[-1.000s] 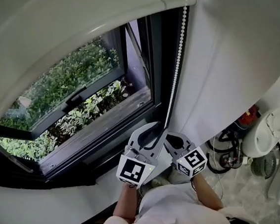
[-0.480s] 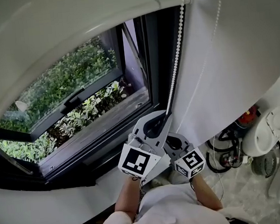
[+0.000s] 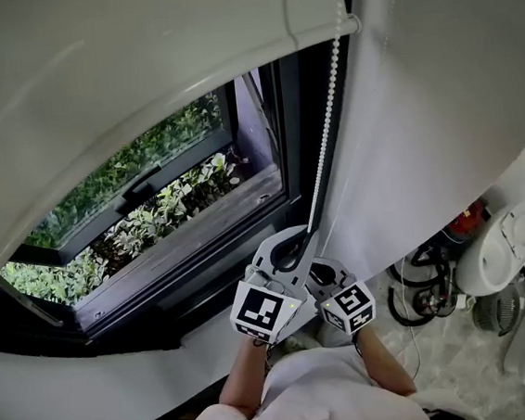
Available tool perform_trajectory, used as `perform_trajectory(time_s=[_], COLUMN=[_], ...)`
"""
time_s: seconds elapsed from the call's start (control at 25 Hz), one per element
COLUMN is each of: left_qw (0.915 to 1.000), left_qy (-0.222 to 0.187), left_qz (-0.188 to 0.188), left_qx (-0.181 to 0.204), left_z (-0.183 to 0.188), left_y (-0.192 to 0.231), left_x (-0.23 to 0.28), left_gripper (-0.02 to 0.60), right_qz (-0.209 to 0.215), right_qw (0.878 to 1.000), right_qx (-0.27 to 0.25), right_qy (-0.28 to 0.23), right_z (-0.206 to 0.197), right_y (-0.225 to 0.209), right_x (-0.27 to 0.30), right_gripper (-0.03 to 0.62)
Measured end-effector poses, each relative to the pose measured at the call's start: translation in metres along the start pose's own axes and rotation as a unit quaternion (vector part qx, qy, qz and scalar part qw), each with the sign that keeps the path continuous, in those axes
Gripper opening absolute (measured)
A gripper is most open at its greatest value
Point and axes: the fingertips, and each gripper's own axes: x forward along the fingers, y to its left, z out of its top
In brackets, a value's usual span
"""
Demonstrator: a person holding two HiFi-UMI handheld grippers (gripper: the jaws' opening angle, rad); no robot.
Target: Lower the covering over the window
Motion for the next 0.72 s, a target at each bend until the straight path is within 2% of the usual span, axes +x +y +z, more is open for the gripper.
perform_trajectory(time_s=[0.2,0.72], left_qw=[0.9996,0.9968], left_qy=[0.019,0.077], left_qz=[0.010,0.019], left_qx=[0.015,-0.003], left_z=[-0.020,-0.084], left_y=[-0.001,-0.005], left_x=[0.000,-0.008], left_gripper=[0.021,0.021], right_qz=[0.001,0.005], right_qw=[1.000,0.995], right_qx=[0.004,0.013], right_qy=[0.026,0.101], right_z=[-0.019,-0.081], right_y=[-0.002,0.000], right_x=[0.005,0.011], right_gripper=[-0.005,-0.003])
